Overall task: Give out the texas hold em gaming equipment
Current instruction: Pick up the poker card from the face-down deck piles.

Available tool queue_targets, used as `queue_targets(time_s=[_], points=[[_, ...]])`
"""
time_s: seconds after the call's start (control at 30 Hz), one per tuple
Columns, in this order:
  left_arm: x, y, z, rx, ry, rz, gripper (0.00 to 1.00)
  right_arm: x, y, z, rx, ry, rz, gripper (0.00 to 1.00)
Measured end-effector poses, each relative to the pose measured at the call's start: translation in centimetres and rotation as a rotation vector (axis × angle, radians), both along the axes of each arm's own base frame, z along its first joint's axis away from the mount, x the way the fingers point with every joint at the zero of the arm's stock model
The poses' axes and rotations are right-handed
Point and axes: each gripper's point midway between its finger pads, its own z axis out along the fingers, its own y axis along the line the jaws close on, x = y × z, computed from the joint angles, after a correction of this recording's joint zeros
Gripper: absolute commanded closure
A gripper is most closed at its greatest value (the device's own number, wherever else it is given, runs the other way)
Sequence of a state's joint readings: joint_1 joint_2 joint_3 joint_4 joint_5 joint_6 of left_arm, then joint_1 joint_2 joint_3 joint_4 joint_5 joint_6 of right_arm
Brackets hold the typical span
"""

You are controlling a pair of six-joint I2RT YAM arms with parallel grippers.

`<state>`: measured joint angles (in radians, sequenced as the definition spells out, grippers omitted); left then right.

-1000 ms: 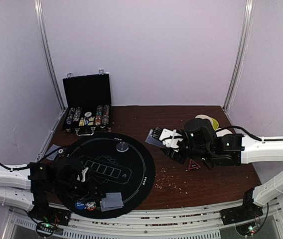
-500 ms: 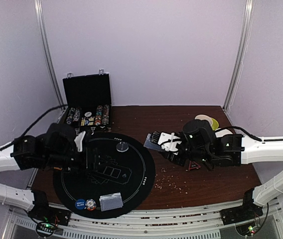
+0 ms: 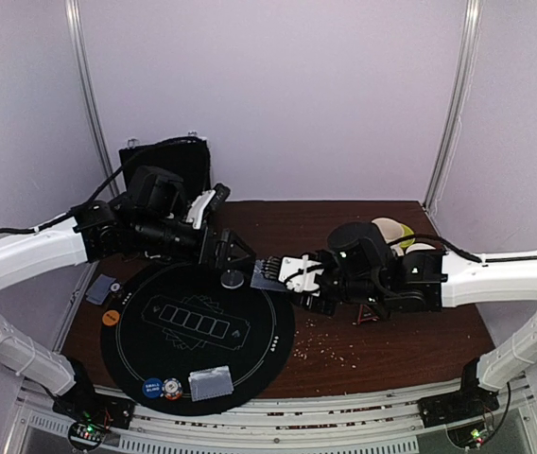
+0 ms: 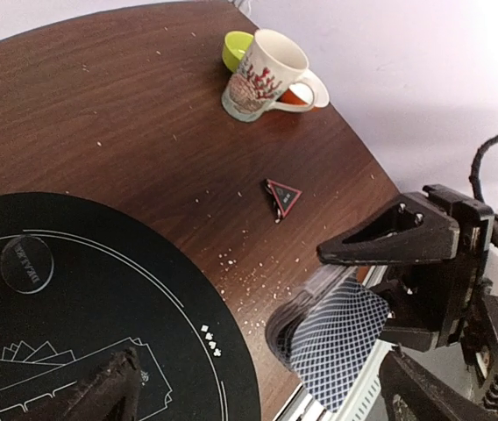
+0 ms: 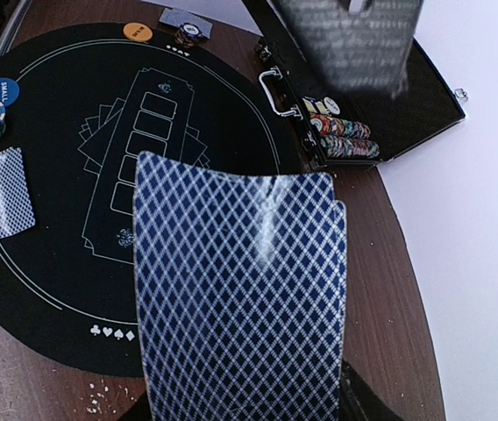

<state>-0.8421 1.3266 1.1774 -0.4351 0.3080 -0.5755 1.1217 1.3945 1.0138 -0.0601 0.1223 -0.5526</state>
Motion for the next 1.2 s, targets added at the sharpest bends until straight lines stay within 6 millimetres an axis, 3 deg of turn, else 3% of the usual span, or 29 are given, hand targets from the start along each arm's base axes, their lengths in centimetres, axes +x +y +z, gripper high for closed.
queue_targets(time_s=[0.27, 0.7, 1.03, 1.1, 1.2], points=[[-0.9, -2.0, -2.9, 0.03, 0.028, -0.157, 0.06, 0.6, 2.0, -1.1, -0.037, -0.002, 0.034, 0.52], [-0.5, -1.2, -4.6, 0.055, 0.025, -0.176, 0.43, 0.4, 2.9, -0.7, -0.021, -0.006, 0.075, 0.52], [-0.1, -0.5, -4.7, 0.067, 0.007, -0.156, 0.59, 0.4, 3.1, -0.5, -0.014, -0.01, 0.078, 0.52], [-0.1, -0.2, -4.5, 0.07, 0.0, -0.149, 0.59, 0.4, 3.1, -0.5, -0.015, -0.011, 0.078, 0.52], [-0.1, 0.1, -4.3, 0.073, -0.012, -0.141, 0.47, 0.4, 3.1, -0.5, -0.014, -0.011, 0.078, 0.52]])
